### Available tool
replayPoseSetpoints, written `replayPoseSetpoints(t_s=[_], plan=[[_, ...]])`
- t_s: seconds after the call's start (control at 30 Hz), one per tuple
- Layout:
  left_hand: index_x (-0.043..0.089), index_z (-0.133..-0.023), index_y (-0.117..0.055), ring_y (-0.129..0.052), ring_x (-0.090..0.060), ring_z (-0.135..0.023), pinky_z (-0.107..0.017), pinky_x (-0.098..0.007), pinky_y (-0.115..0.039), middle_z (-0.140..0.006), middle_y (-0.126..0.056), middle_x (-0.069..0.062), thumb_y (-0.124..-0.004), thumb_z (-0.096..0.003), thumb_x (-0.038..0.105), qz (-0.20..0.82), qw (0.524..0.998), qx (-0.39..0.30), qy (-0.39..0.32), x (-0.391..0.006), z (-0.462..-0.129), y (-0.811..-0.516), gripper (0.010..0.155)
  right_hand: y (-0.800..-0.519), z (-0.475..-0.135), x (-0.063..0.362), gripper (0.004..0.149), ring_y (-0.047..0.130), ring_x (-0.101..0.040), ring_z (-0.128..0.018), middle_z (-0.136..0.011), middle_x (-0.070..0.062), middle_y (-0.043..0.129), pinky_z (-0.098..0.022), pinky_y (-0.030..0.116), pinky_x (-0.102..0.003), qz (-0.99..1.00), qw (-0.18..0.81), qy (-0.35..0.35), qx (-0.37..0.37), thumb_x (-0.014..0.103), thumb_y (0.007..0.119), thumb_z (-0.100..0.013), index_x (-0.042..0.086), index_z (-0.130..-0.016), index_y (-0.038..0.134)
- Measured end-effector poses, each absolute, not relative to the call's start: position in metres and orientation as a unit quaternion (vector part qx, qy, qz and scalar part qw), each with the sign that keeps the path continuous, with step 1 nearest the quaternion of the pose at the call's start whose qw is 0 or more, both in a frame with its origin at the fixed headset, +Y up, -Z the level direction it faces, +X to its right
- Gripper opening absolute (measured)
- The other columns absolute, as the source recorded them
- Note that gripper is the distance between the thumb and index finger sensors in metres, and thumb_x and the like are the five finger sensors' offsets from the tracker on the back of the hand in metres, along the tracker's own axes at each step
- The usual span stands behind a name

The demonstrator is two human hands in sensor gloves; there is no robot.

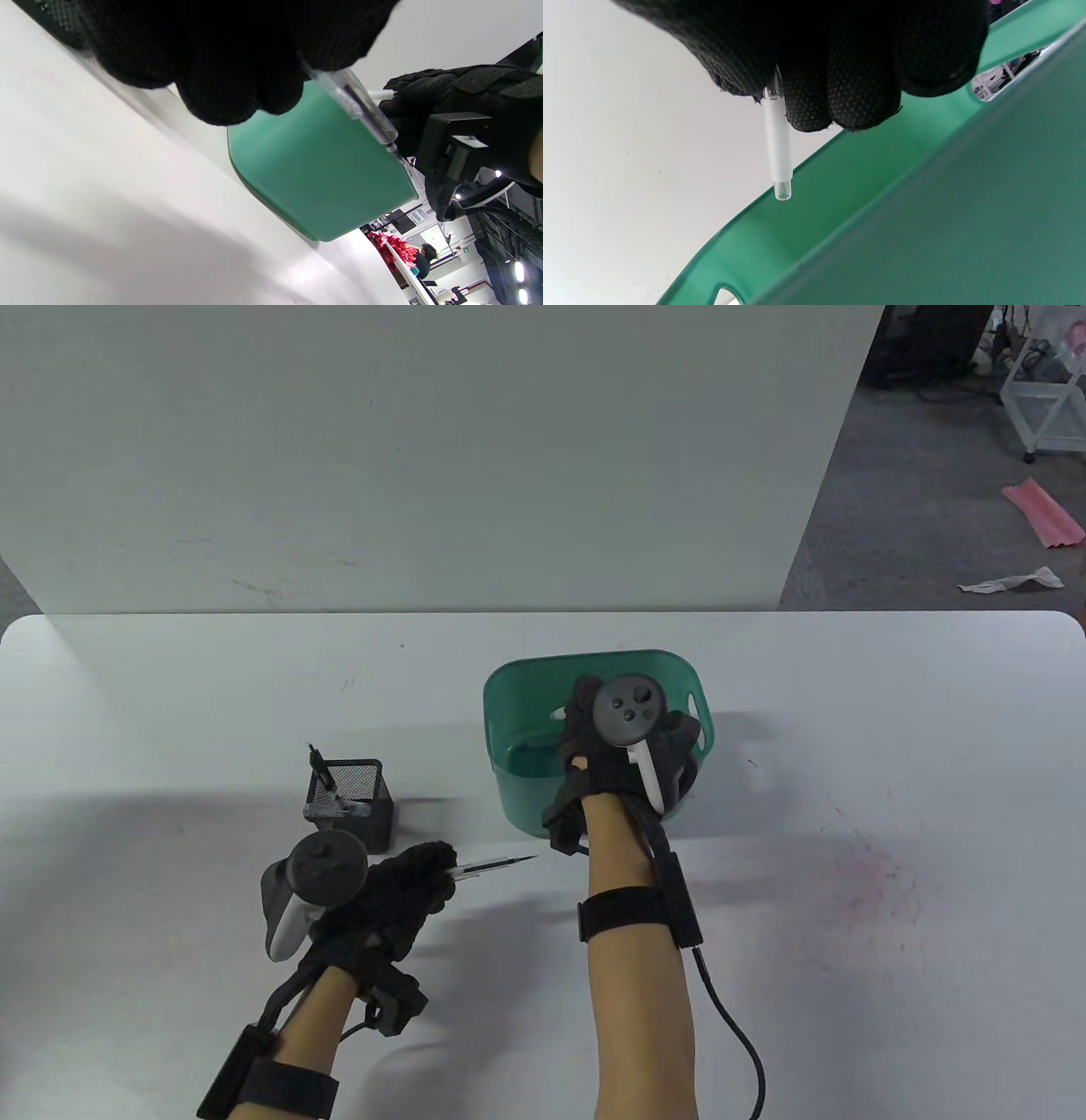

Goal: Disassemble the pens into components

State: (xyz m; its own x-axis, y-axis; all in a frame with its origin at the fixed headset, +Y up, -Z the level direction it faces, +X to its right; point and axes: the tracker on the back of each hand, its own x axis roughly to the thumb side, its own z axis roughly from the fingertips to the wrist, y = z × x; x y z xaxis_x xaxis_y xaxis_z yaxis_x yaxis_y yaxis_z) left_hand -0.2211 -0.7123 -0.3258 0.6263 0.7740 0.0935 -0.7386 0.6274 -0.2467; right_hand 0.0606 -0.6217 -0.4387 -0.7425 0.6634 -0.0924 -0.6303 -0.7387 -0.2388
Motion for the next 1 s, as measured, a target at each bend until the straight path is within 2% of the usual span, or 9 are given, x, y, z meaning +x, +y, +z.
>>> replayPoseSetpoints(t_s=[0.07,0.2,0.3,0.47,0.73,0.8,1.0], plan=[[0.027,-0.098,-0.073,-0.105,-0.022,-0.067,-0.056,-0.052,-0.086,-0.085,-0.095,-0.004,-0.076,-0.0526,0.038,0.416,0.899,-0.098,-0.097,-0.220,-0.327,-0.714,0.047,-0.622,-0.438,0.063,0.048,0.085,-0.036,-0.076,-0.094,-0.013,0.081,-0.056,0.076,-0.054,0.922,0.363,-0.102,-0.089,0.031,0.074,-0.059,0.020,-0.105,0.065],[0.027,-0.098,-0.073,-0.104,-0.023,-0.068,-0.057,-0.052,-0.085,-0.085,-0.095,-0.004,-0.075,-0.0528,0.038,0.413,0.899,-0.106,-0.097,-0.218,-0.328,-0.717,0.047,-0.611,-0.432,0.071,0.049,0.076,-0.040,-0.089,-0.102,-0.013,0.075,-0.065,0.067,-0.061,0.922,0.363,-0.115,-0.061,0.033,0.074,-0.059,0.021,-0.106,0.063],[0.027,-0.098,-0.072,-0.104,-0.023,-0.068,-0.057,-0.052,-0.085,-0.086,-0.094,-0.004,-0.075,-0.0529,0.037,0.415,0.898,-0.110,-0.095,-0.217,-0.329,-0.718,0.047,-0.603,-0.421,0.078,0.050,0.071,-0.043,-0.093,-0.104,-0.015,0.073,-0.067,0.062,-0.065,0.927,0.359,-0.112,-0.020,0.035,0.073,-0.060,0.020,-0.106,0.063],[0.027,-0.099,-0.072,-0.104,-0.023,-0.068,-0.057,-0.052,-0.085,-0.086,-0.094,-0.005,-0.075,-0.0528,0.037,0.410,0.900,-0.113,-0.094,-0.215,-0.327,-0.720,0.047,-0.599,-0.392,0.092,0.050,0.070,-0.045,-0.094,-0.103,-0.018,0.072,-0.068,0.060,-0.066,0.930,0.341,-0.128,0.056,0.036,0.073,-0.059,0.017,-0.105,0.065],[0.026,-0.099,-0.072,-0.104,-0.022,-0.068,-0.057,-0.052,-0.085,-0.085,-0.094,-0.004,-0.074,-0.0527,0.037,0.411,0.898,-0.117,-0.107,-0.207,-0.325,-0.719,0.047,-0.630,-0.341,0.101,0.052,0.070,-0.045,-0.093,-0.102,-0.019,0.073,-0.070,0.059,-0.065,0.911,0.362,-0.119,0.156,0.039,0.073,-0.060,0.016,-0.105,0.066],[0.027,-0.099,-0.071,-0.104,-0.022,-0.068,-0.057,-0.052,-0.085,-0.086,-0.094,-0.004,-0.074,-0.0529,0.038,0.407,0.898,-0.122,-0.117,-0.206,-0.325,-0.718,0.047,-0.637,-0.332,0.101,0.052,0.070,-0.045,-0.094,-0.103,-0.019,0.072,-0.070,0.058,-0.065,0.918,0.344,-0.095,0.171,0.040,0.073,-0.060,0.016,-0.105,0.065],[0.027,-0.099,-0.071,-0.104,-0.022,-0.068,-0.057,-0.052,-0.085,-0.086,-0.094,-0.004,-0.074,-0.0529,0.038,0.413,0.894,-0.122,-0.121,-0.204,-0.325,-0.718,0.047,-0.663,-0.319,0.101,0.054,0.069,-0.046,-0.095,-0.104,-0.019,0.072,-0.069,0.058,-0.066,0.915,0.344,-0.088,0.190,0.041,0.073,-0.060,0.015,-0.106,0.063]])
